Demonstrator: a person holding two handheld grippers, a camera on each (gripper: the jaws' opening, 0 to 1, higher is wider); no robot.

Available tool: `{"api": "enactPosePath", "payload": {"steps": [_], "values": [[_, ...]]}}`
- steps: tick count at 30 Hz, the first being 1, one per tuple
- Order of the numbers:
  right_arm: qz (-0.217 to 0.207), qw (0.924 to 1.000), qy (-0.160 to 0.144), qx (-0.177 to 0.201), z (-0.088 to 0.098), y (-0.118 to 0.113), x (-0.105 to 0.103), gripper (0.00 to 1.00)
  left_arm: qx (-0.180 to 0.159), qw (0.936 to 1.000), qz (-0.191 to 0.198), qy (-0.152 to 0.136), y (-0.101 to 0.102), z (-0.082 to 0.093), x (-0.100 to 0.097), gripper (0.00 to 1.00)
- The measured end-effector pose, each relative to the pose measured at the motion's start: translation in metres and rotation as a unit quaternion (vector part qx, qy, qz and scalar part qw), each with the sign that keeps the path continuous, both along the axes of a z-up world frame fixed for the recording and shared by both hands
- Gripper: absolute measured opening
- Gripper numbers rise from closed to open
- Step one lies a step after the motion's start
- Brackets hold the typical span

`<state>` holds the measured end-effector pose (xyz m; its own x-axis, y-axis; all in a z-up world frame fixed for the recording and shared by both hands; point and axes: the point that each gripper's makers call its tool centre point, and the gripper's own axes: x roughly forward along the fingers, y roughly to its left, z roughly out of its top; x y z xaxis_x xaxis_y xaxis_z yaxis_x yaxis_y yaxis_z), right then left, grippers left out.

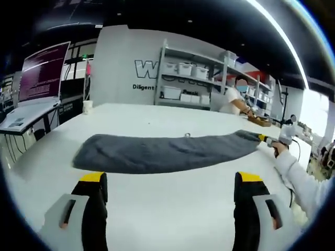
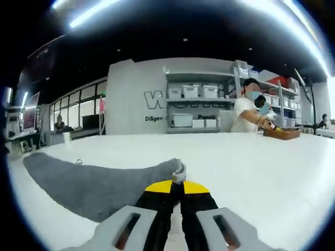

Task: Open the folded towel by lifting each exposed corner and separating the folded layers until the towel lies flat within the target outline without major curled edges

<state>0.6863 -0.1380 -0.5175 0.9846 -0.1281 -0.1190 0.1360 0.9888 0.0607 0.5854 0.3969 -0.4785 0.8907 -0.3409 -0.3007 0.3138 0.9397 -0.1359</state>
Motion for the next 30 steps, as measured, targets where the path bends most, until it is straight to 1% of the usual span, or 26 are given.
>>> {"api": "enactPosePath", "payload": {"steps": [3,4,6,7,9,10,12,13,15,17,19,20,22,23,24,26,29,30], "values": [[-0.006,0.9999,0.010,0.005,-0.007,-0.004,0.000,0.00,-0.002,1.0000,0.002,-0.003,0.001,0.002,-0.001,0.99],[-0.006,0.9998,0.018,0.007,-0.011,-0.006,0.001,0.01,-0.002,1.0000,0.002,-0.004,0.002,0.002,-0.001,0.99],[-0.013,0.9994,0.029,0.009,-0.017,-0.009,0.001,0.05,-0.002,1.0000,0.003,-0.005,0.003,0.003,-0.002,0.99],[-0.015,0.9994,0.030,0.010,-0.017,-0.010,0.001,0.10,-0.002,1.0000,0.003,-0.005,0.003,0.003,-0.002,0.99],[-0.036,0.9986,0.034,0.016,-0.017,-0.017,-0.003,0.23,-0.003,1.0000,0.004,-0.005,0.005,0.003,-0.003,0.99],[-0.054,0.9976,0.033,0.026,-0.016,-0.023,-0.008,0.30,-0.005,1.0000,0.004,-0.006,0.006,0.004,-0.003,0.99],[-0.059,0.9972,0.030,0.035,-0.015,-0.026,-0.012,0.40,-0.010,0.9999,0.005,-0.007,0.009,0.004,-0.004,0.99],[-0.056,0.9977,0.017,0.036,-0.009,-0.025,-0.013,0.46,-0.010,0.9999,0.006,-0.007,0.010,0.004,-0.005,0.99],[-0.049,0.9981,-0.009,0.037,0.002,-0.023,-0.015,0.51,-0.010,0.9999,0.009,-0.007,0.013,0.005,-0.005,0.99],[-0.031,0.9987,-0.029,0.029,0.013,-0.014,-0.015,0.57,-0.012,0.9998,0.011,-0.007,0.015,0.005,-0.005,0.99],[-0.009,0.9987,-0.049,0.007,0.025,-0.005,-0.014,0.63,-0.014,0.9998,0.011,-0.008,0.016,0.005,-0.006,0.99],[0.020,0.9973,-0.070,-0.006,0.036,0.009,-0.012,0.65,-0.015,0.9998,0.012,-0.008,0.018,0.005,-0.005,0.99],[0.061,0.9937,-0.093,-0.002,0.045,0.028,-0.010,0.68,-0.014,0.9998,0.013,-0.007,0.019,0.004,-0.005,0.99],[0.077,0.9920,-0.100,0.002,0.047,0.035,-0.010,0.70,-0.015,0.9998,0.013,-0.007,0.019,0.004,-0.005,0.99],[0.101,0.9888,-0.110,0.009,0.051,0.047,-0.009,0.73,-0.015,0.9998,0.013,-0.006,0.019,0.004,-0.006,0.99],[0.132,0.9841,-0.118,0.002,0.055,0.063,-0.006,0.82,-0.017,0.9998,0.012,-0.006,0.020,0.003,-0.005,0.99],[0.171,0.9784,-0.114,-0.019,0.055,0.083,-0.003,0.85,-0.018,0.9998,0.011,-0.004,0.019,0.002,-0.005,0.99],[0.187,0.9756,-0.112,-0.026,0.054,0.093,-0.003,0.87,-0.017,0.9998,0.010,-0.004,0.019,0.002,-0.005,0.99]]}}
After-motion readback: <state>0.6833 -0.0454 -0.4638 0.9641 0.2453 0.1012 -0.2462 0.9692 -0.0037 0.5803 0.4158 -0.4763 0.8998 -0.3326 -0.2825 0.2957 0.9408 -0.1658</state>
